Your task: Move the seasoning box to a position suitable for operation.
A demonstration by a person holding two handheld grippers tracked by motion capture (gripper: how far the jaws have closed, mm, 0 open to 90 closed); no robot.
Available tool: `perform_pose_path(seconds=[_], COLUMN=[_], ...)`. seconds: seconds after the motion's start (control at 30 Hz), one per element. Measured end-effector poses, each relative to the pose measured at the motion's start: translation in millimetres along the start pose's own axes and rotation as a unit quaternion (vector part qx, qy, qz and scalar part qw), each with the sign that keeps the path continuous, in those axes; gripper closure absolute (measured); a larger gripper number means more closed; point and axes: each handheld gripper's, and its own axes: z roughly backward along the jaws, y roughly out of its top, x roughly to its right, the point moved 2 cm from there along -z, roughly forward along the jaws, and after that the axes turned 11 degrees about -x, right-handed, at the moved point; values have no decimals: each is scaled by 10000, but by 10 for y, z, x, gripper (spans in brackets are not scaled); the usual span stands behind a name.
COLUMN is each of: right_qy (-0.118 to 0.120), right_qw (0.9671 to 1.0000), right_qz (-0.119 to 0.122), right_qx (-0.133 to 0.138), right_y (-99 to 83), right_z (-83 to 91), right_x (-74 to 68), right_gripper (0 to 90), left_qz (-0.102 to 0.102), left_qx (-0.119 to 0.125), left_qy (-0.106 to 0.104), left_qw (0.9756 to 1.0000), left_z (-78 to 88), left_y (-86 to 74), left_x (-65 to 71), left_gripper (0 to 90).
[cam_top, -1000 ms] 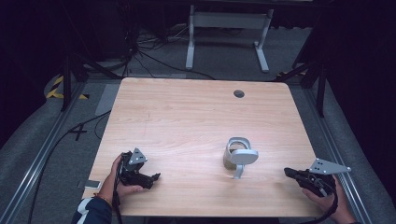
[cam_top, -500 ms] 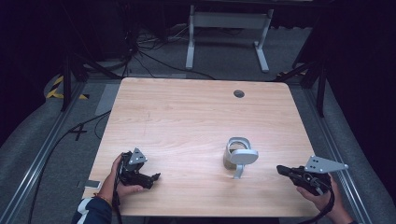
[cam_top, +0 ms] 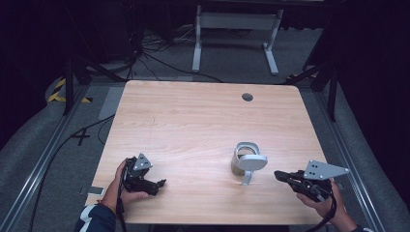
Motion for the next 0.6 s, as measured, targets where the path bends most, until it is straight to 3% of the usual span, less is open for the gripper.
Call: perform_pose_path(seconds=[0.6], right_qy=[144], right_qw=[9987], right_qz=[408], right_qx=[264], right_y=[397], right_z=[-78], right_x=[-153], right_gripper=[899], left_qz=[-28], left_qx=[11], left_qy=[-23], left_qw=[10000], left_z=[-1], left_y=[2], left_x=[-9], left_gripper=[15])
